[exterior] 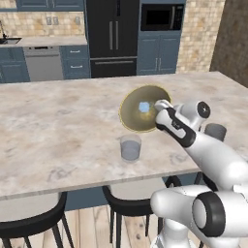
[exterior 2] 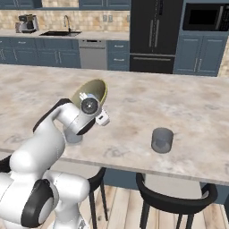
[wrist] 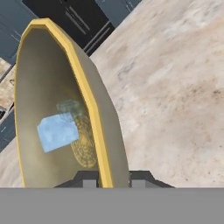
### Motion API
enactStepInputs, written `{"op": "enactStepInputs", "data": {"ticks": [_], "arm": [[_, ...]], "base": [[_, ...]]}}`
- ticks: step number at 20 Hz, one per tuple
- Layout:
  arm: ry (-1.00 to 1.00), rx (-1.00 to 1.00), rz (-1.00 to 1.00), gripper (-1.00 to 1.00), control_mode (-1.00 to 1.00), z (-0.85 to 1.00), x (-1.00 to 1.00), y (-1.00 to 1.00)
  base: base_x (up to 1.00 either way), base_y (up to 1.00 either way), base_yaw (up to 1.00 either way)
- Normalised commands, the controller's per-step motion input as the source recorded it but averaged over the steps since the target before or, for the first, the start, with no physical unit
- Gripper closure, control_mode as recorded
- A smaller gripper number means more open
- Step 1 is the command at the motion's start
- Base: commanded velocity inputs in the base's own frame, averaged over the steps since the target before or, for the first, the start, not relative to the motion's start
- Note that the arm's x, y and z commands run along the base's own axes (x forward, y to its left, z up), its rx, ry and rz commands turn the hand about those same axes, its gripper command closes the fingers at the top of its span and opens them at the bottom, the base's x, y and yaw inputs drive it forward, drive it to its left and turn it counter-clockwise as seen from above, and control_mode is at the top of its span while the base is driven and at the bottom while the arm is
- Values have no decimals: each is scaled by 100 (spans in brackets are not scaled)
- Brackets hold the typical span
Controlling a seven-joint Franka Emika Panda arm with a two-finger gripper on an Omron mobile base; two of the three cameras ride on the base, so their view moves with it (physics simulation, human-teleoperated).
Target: There are four ice cubes in the ice bowl. Place two ice cubes in each glass of water.
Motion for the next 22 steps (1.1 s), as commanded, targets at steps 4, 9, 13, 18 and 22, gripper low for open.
{"op": "enactStepInputs", "data": {"ticks": [4,9,13,18,22], "arm": [[0,-6,0,100,-100,-6,0,8],[-2,-6,5,100,-100,-12,0,0],[-2,-2,5,100,-100,-6,0,0],[-5,0,2,100,-100,0,0,0],[-6,0,1,100,-100,0,0,0]], "base": [[0,0,0],[0,0,0],[0,0,0],[0,0,0],[0,0,0]]}}
